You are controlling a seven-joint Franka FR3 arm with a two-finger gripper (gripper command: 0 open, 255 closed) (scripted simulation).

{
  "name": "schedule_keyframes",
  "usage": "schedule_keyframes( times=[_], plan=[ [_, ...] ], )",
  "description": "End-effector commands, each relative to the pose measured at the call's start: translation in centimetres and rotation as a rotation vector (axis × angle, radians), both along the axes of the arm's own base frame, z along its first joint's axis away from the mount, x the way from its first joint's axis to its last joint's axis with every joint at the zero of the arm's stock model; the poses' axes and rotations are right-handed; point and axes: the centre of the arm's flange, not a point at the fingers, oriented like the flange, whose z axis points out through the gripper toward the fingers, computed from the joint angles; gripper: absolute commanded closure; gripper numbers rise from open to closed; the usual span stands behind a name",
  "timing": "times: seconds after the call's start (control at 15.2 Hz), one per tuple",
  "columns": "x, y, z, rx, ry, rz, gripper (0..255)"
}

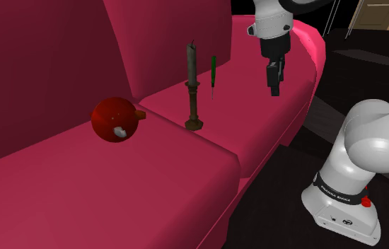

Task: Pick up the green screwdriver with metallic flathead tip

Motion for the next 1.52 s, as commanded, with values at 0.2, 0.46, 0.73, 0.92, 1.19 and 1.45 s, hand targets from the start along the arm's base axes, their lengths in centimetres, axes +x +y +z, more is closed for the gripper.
schedule_keyframes(
  times=[0.2, 0.46, 0.73, 0.92, 1.19, 1.45],
  plan=[
    [3.5, -1.0, 0.6, 0.022, -0.029, -0.016, 0],
    [8.1, -2.5, 1.5, 0.052, -0.067, -0.036, 0],
    [12.7, -4.0, 2.5, 0.082, -0.105, -0.057, 0],
    [16.0, -5.3, 3.4, 0.105, -0.133, -0.073, 0],
    [20.4, -7.1, 4.6, 0.134, -0.171, -0.094, 0],
    [24.7, -9.0, 6.0, 0.164, -0.209, -0.114, 0]
  ],
)
